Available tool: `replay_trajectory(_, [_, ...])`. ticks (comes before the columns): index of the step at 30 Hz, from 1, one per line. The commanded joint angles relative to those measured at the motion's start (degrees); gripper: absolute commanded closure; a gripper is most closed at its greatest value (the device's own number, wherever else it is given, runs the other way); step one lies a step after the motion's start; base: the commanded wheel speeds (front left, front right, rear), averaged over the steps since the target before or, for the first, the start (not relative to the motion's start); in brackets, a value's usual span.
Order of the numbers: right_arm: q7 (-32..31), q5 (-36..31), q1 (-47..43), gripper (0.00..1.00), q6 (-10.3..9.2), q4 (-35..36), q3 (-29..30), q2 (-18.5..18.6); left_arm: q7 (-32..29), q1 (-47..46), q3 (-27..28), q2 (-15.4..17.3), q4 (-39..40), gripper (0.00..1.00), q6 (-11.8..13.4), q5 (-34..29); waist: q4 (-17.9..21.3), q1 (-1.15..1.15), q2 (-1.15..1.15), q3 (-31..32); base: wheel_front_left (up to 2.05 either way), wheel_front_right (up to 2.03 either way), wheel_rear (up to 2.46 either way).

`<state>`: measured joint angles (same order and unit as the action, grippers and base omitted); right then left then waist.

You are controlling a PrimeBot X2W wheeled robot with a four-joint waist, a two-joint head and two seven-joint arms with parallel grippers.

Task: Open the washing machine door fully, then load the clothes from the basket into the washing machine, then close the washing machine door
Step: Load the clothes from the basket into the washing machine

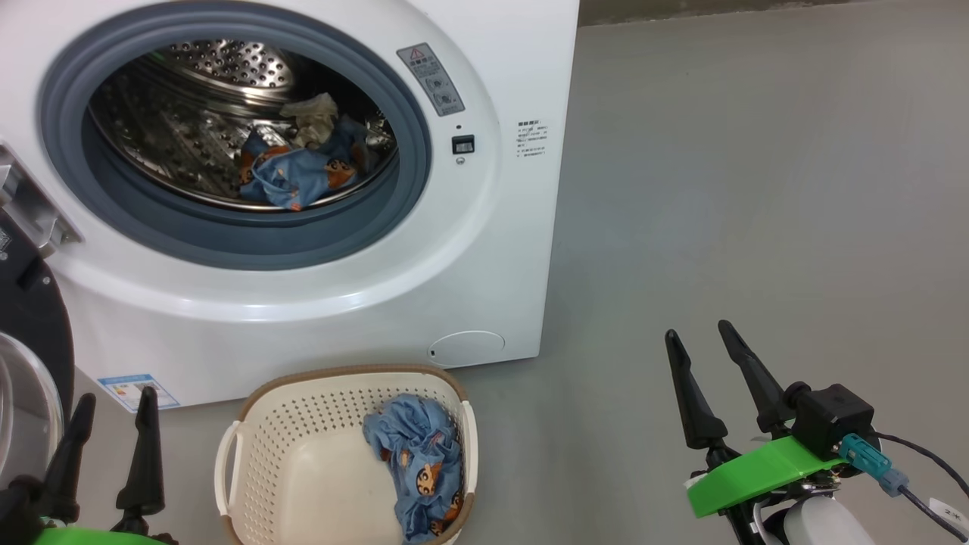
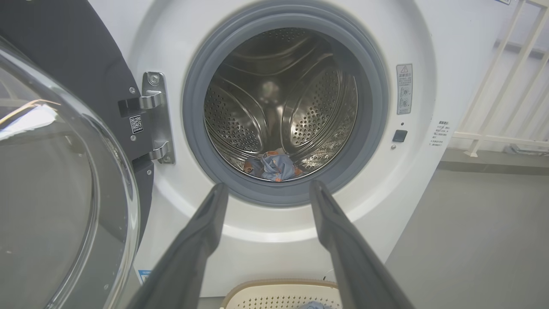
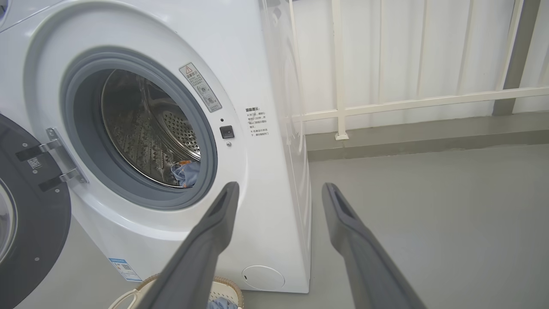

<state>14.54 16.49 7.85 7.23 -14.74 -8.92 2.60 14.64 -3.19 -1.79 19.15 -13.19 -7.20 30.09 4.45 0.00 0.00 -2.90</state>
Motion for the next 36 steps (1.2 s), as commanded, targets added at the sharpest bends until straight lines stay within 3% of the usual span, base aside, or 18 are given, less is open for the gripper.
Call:
replay_trajectory(1, [0.5,-0.8,1.2,0.0,0.25,1.5,-1.2,0.3,0.4,-1.3,2.3,1.6,1.6,0.0,-0.2,0.2,0.0,0.0,0.0,0.0,0.0,0.0,0.0])
replay_trajectory(21, [0.5,-0.9,1.3,0.0,0.25,1.5,-1.9,0.3,0.4,-1.3,0.5,1.9,1.9,0.0,-0.3,1.7,1.3,0.0,0.0,-1.3,0.0,0.0,0.0])
replay_trajectory(29, [0.5,-0.8,1.2,0.0,0.25,3.2,-2.0,0.3,0.2,-1.6,-3.1,4.3,1.3,0.0,-0.3,5.5,3.2,0.0,0.0,-5.0,0.0,0.0,0.0])
replay_trajectory(36, [0.5,-0.6,1.1,0.0,0.25,5.9,-2.2,0.3,0.0,-3.4,-9.0,8.9,-0.3,0.0,-0.3,10.9,5.3,0.0,0.0,-9.8,0.0,0.0,0.0])
